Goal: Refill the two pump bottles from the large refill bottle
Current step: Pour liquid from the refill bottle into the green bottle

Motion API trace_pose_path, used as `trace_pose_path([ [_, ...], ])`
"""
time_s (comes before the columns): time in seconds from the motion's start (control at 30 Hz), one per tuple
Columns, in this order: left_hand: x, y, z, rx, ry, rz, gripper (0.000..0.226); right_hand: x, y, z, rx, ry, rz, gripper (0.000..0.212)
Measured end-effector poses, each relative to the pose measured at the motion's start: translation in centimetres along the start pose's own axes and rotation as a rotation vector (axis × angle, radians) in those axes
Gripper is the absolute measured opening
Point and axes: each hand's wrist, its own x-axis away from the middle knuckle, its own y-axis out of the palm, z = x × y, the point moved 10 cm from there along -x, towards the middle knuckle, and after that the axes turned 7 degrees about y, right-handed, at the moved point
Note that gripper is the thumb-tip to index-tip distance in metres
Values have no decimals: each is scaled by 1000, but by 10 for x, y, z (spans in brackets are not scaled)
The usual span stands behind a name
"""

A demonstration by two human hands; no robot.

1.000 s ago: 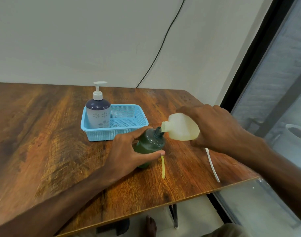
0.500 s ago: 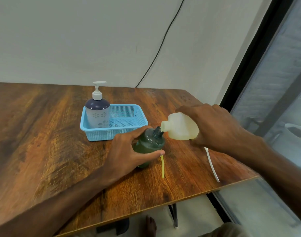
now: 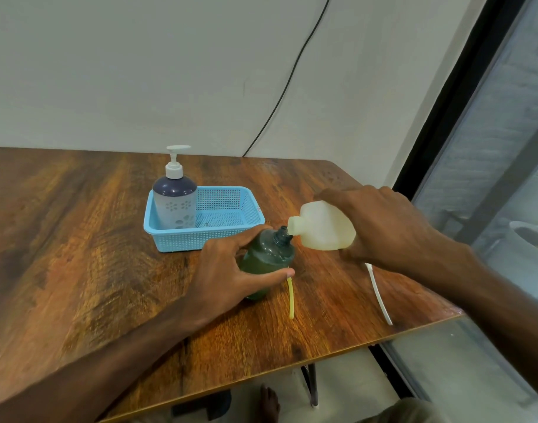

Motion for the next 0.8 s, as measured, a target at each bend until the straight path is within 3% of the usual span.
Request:
trace_pose_path([
  [0.8,1,-2,-1,-17,7,20,68,-4,5,1,-1,-2,-17,88],
])
